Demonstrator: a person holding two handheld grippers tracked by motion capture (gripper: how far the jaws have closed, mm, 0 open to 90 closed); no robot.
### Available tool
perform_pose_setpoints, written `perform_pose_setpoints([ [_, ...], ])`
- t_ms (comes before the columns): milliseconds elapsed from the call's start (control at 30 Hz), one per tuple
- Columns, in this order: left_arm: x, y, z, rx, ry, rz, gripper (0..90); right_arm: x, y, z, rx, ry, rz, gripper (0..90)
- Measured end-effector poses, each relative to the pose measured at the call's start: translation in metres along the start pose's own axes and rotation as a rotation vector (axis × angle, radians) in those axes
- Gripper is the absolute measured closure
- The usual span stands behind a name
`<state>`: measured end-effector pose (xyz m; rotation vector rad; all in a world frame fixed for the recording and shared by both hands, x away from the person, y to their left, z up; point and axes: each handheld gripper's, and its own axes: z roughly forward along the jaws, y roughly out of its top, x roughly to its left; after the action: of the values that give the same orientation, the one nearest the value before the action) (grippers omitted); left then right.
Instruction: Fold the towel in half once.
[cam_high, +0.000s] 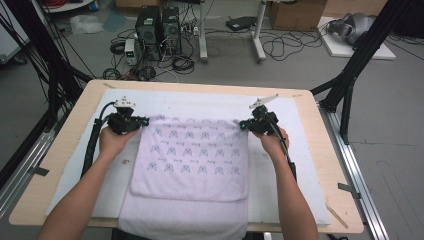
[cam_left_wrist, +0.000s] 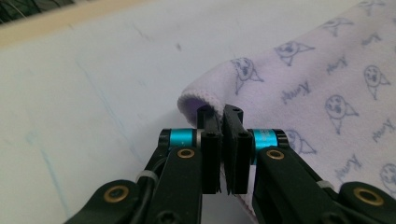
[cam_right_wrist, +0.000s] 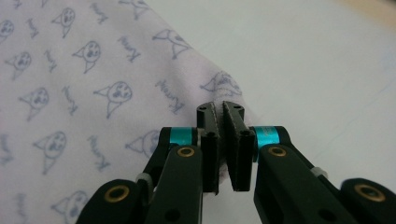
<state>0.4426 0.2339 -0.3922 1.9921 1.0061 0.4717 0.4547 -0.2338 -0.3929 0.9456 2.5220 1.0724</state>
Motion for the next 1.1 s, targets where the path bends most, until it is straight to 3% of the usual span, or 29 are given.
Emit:
perform_pose_setpoints([
  [133,0.005,0.044,-0.015,-0.075,0.038,0.019,86.2,-0.015,0.038,-0.019,-0.028,-0.049,-0.012,85.8],
  [233,0.011,0.067,-0.021,-0.095,0.054,0.036,85.7,-0.024,0.063,-0.034,-0.074,-0.072,-0.036,84.5],
  [300,0.016,0.071,-0.019,-0.078,0.084,0.021,72.9,-0.028,0.07,-0.037,-0.099,-0.095,-0.009,68.5],
  [367,0.021,0.066,-0.018,-0.061,0.073,-0.002,65.2,-0.032,0.066,-0.036,-0.121,-0.077,0.028,59.6],
  [467,0.025,0.049,-0.017,-0.038,0.061,-0.01,61.0,-0.032,0.052,-0.026,-0.069,-0.049,0.067,52.6],
  [600,0.023,0.025,-0.019,-0.024,0.011,-0.011,57.4,-0.021,0.031,-0.018,-0.036,-0.023,0.051,51.4],
  [700,0.015,0.01,-0.02,-0.01,-0.015,0.009,56.4,-0.012,0.022,-0.012,0.043,0.029,0.059,46.9],
  [733,0.012,0.003,-0.021,-0.008,-0.03,0.017,55.5,-0.008,0.02,-0.012,0.047,0.022,0.047,47.7],
  [800,0.005,-0.006,-0.023,-0.008,-0.054,0.035,55.0,0.003,0.011,-0.015,-0.005,0.017,0.008,50.4],
  [1100,-0.028,-0.045,-0.032,0.01,-0.146,0.116,55.7,0.041,-0.029,-0.015,-0.023,0.076,-0.024,51.5],
])
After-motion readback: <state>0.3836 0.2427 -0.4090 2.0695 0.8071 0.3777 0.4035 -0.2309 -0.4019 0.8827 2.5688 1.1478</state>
